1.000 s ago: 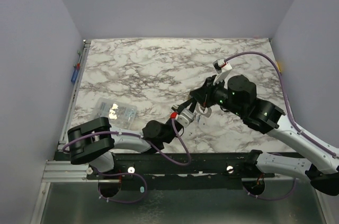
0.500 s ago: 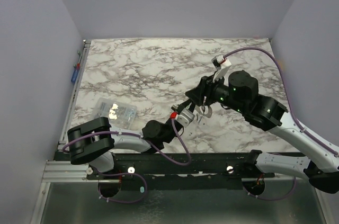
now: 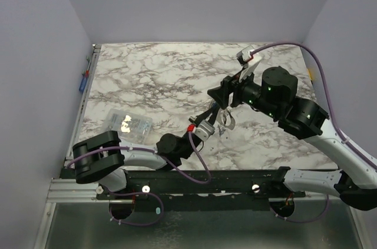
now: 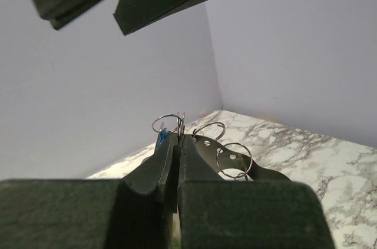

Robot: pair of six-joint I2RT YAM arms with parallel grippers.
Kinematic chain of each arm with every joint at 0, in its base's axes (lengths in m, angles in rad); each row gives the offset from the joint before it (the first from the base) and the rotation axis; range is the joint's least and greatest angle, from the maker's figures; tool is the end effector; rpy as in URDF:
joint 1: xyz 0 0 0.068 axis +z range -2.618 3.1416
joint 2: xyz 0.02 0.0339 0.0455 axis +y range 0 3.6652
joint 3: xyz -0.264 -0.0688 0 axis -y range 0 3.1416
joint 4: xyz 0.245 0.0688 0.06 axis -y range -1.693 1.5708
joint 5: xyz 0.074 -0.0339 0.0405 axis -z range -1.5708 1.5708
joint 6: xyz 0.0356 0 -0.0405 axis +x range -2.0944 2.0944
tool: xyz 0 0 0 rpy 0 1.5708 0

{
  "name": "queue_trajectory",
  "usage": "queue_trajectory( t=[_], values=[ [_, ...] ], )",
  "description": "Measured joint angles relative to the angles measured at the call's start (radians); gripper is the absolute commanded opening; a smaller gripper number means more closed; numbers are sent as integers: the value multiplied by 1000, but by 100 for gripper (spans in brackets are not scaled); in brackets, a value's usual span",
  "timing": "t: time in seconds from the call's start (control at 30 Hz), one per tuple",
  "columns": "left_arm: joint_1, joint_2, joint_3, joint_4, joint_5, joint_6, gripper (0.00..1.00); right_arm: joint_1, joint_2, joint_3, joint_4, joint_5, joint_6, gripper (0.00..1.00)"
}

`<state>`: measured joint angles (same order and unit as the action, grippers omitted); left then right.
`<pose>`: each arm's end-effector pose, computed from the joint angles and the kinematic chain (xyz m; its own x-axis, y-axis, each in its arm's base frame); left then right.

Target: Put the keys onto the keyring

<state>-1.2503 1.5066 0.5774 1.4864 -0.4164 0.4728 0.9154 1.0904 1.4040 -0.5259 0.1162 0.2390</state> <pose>0.1045 -0.2690 0.2729 0.4943 -0.1673 -0.8530 0.6006 0.7751 0.1961 0.1370 0.1715 0.4572 -0.2948 0.0023 -0.9555 -0.6676 0.7150 0.2077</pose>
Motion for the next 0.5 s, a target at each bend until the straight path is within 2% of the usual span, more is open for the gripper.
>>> queue_trajectory(
  t=[0.2, 0.37, 0.5],
  values=[
    [0, -56, -35, 1, 26, -1, 0, 0, -73, -38, 16, 2, -220, 64],
    [0, -129, -97, 2, 97, -9, 0, 0, -273, -200, 91, -84, -420, 61],
    [0, -201, -140, 4, 167, -32, 0, 0, -324, -198, 86, -172, -529, 57]
  ],
)
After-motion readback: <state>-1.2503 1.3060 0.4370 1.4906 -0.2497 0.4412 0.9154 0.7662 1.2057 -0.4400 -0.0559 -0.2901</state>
